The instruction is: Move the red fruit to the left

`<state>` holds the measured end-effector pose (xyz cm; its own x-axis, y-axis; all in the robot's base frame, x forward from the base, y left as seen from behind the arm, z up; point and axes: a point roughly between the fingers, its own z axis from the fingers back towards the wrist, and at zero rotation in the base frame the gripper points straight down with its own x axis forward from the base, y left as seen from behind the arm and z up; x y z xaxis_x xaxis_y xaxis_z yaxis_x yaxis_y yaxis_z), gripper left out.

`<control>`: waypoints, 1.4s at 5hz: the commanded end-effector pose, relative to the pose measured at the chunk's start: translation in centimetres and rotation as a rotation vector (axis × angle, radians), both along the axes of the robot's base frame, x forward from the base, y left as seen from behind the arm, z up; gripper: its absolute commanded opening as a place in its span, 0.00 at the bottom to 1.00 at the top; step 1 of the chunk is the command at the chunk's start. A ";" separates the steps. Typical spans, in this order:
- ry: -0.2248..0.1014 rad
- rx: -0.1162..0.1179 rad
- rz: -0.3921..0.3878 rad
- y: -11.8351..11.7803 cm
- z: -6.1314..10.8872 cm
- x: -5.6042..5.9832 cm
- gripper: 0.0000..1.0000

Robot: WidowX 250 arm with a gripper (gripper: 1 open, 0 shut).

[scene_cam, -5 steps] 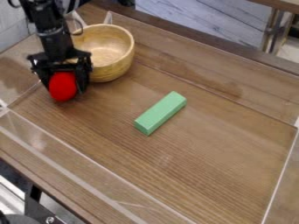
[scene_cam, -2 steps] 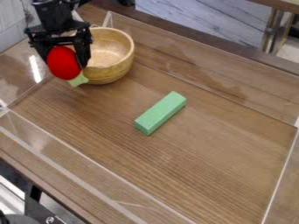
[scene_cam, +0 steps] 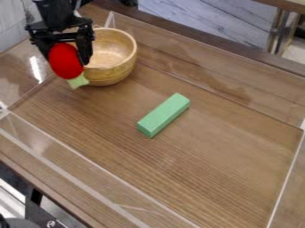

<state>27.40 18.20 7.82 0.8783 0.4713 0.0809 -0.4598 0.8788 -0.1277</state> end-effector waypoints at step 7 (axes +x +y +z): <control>-0.049 0.004 0.000 -0.4 7.2 0.5 1.00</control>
